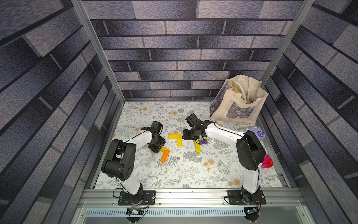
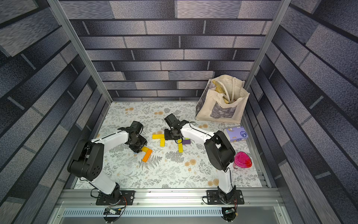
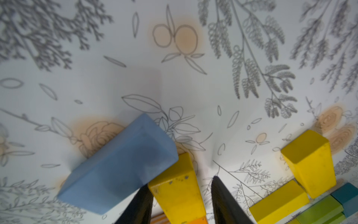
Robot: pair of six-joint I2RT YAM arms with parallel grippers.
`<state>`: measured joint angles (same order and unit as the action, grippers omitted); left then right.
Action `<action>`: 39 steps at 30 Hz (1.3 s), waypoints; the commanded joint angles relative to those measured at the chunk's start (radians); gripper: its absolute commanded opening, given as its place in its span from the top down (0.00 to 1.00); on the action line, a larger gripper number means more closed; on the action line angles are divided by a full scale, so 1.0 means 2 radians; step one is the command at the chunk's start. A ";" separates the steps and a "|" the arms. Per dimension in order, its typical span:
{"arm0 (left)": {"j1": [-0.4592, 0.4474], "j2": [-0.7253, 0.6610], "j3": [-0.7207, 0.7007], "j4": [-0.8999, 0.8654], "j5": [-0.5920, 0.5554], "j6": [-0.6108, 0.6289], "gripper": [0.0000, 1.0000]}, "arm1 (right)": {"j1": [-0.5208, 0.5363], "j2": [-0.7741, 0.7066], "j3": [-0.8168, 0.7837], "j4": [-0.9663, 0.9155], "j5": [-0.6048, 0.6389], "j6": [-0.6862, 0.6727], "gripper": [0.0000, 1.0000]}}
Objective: Assemble the letter p with building blocks
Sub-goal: Pick up the building block from the center of the board, then assemble the building block at the center of the board.
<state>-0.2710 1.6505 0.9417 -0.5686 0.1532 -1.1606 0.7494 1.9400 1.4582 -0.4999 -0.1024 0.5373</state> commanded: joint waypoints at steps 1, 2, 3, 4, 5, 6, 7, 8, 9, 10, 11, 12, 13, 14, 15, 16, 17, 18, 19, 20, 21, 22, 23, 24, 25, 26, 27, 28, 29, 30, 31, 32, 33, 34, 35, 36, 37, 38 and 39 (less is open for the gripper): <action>-0.006 0.015 -0.010 -0.019 -0.010 -0.003 0.54 | -0.002 0.004 0.004 -0.015 -0.001 -0.004 0.56; -0.009 0.016 -0.013 -0.018 -0.010 -0.002 0.57 | -0.003 0.004 0.004 -0.015 -0.001 -0.005 0.56; -0.011 0.018 -0.016 -0.017 -0.008 -0.002 0.60 | -0.003 0.004 0.004 -0.015 -0.001 -0.005 0.56; -0.012 0.018 -0.019 -0.014 -0.006 -0.002 0.62 | -0.002 0.004 0.004 -0.016 -0.001 -0.005 0.57; -0.014 0.020 -0.022 -0.012 -0.005 -0.002 0.66 | -0.002 0.004 0.004 -0.016 -0.001 -0.005 0.56; -0.015 0.021 -0.026 -0.009 -0.005 -0.002 0.70 | -0.002 0.004 0.005 -0.016 -0.001 -0.005 0.56; -0.016 0.020 -0.029 -0.007 -0.003 -0.002 0.74 | -0.002 0.004 0.004 -0.017 -0.001 -0.005 0.56; -0.017 0.019 -0.032 -0.006 -0.004 -0.001 0.78 | -0.002 0.004 0.005 -0.017 -0.001 -0.006 0.56; -0.018 0.015 -0.033 -0.006 -0.010 0.000 0.81 | -0.002 0.004 0.004 -0.018 -0.001 -0.006 0.56; -0.020 0.010 -0.032 -0.009 -0.018 0.002 0.82 | -0.003 0.004 0.004 -0.018 -0.001 -0.005 0.57; -0.024 0.005 -0.028 -0.014 -0.031 0.007 0.83 | -0.002 0.003 0.005 -0.018 -0.001 -0.005 0.57; -0.027 -0.002 -0.019 -0.024 -0.047 0.015 0.85 | -0.002 0.003 0.006 -0.018 -0.001 -0.005 0.57; -0.032 -0.007 -0.010 -0.035 -0.061 0.023 0.86 | -0.002 0.003 0.006 -0.018 -0.001 -0.005 0.57; -0.037 -0.013 0.002 -0.045 -0.078 0.033 0.87 | -0.002 0.003 0.008 -0.018 -0.001 -0.005 0.56; -0.041 -0.019 0.011 -0.054 -0.089 0.042 0.88 | -0.002 0.003 0.009 -0.019 0.000 -0.006 0.57; -0.046 -0.024 0.022 -0.062 -0.103 0.053 0.88 | -0.002 0.002 0.011 -0.021 0.001 -0.005 0.57; -0.050 -0.029 0.032 -0.065 -0.112 0.066 0.88 | -0.002 0.001 0.013 -0.021 0.001 -0.005 0.56; -0.054 -0.031 0.039 -0.066 -0.116 0.079 0.88 | -0.003 0.001 0.014 -0.022 0.002 -0.006 0.56; -0.057 -0.032 0.049 -0.066 -0.118 0.096 0.88 | -0.002 0.001 0.016 -0.023 0.004 -0.006 0.56; -0.059 -0.029 0.057 -0.067 -0.117 0.112 0.88 | -0.002 0.000 0.018 -0.024 0.005 -0.006 0.56; -0.061 -0.026 0.064 -0.065 -0.111 0.128 0.88 | -0.002 0.000 0.019 -0.024 0.005 -0.006 0.56; -0.062 -0.022 0.070 -0.060 -0.104 0.146 0.89 | -0.002 0.001 0.021 -0.025 0.006 -0.007 0.56; -0.063 -0.018 0.074 -0.057 -0.098 0.158 0.89 | -0.002 0.001 0.022 -0.026 0.006 -0.007 0.56; -0.064 -0.014 0.077 -0.053 -0.090 0.169 0.89 | -0.002 0.001 0.024 -0.028 0.007 -0.008 0.56; -0.064 -0.011 0.078 -0.047 -0.082 0.175 0.90 | -0.002 0.001 0.025 -0.029 0.008 -0.009 0.57; -0.065 -0.008 0.080 -0.040 -0.075 0.183 0.90 | -0.002 0.001 0.026 -0.031 0.010 -0.010 0.57; -0.066 -0.005 0.080 -0.035 -0.068 0.189 0.89 | -0.002 0.000 0.026 -0.033 0.011 -0.011 0.56; -0.067 -0.002 0.082 -0.031 -0.064 0.194 0.89 | -0.002 -0.001 0.026 -0.034 0.014 -0.012 0.56; -0.067 0.002 0.083 -0.027 -0.055 0.201 0.88 | -0.002 -0.001 0.026 -0.036 0.016 -0.012 0.56; -0.067 0.006 0.085 -0.022 -0.048 0.207 0.88 | -0.003 -0.002 0.026 -0.037 0.018 -0.013 0.56; -0.068 0.009 0.087 -0.016 -0.040 0.215 0.87 | -0.003 -0.003 0.026 -0.039 0.020 -0.014 0.56; -0.069 0.013 0.090 -0.012 -0.035 0.222 0.86 | -0.003 -0.003 0.026 -0.040 0.022 -0.014 0.56; -0.070 0.016 0.094 -0.011 -0.033 0.229 0.85 | -0.003 -0.003 0.026 -0.040 0.023 -0.014 0.56; -0.073 0.021 0.100 -0.014 -0.035 0.237 0.85 | -0.003 -0.003 0.026 -0.040 0.024 -0.015 0.56; -0.076 0.025 0.107 -0.017 -0.039 0.245 0.85 | -0.003 -0.003 0.025 -0.041 0.025 -0.014 0.56; -0.078 0.029 0.112 -0.021 -0.043 0.251 0.84 | -0.003 -0.003 0.024 -0.041 0.025 -0.014 0.56; -0.081 0.035 0.118 -0.024 -0.047 0.257 0.84 | -0.003 -0.002 0.024 -0.040 0.026 -0.013 0.56; -0.083 0.040 0.123 -0.027 -0.048 0.262 0.84 | -0.003 -0.002 0.024 -0.039 0.026 -0.013 0.56; -0.084 0.044 0.127 -0.029 -0.049 0.266 0.83 | -0.003 -0.001 0.024 -0.039 0.027 -0.012 0.56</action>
<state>-0.4282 1.7222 1.1503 -0.6098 0.0551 -0.7002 0.7494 1.9400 1.4857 -0.5510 -0.0708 0.5220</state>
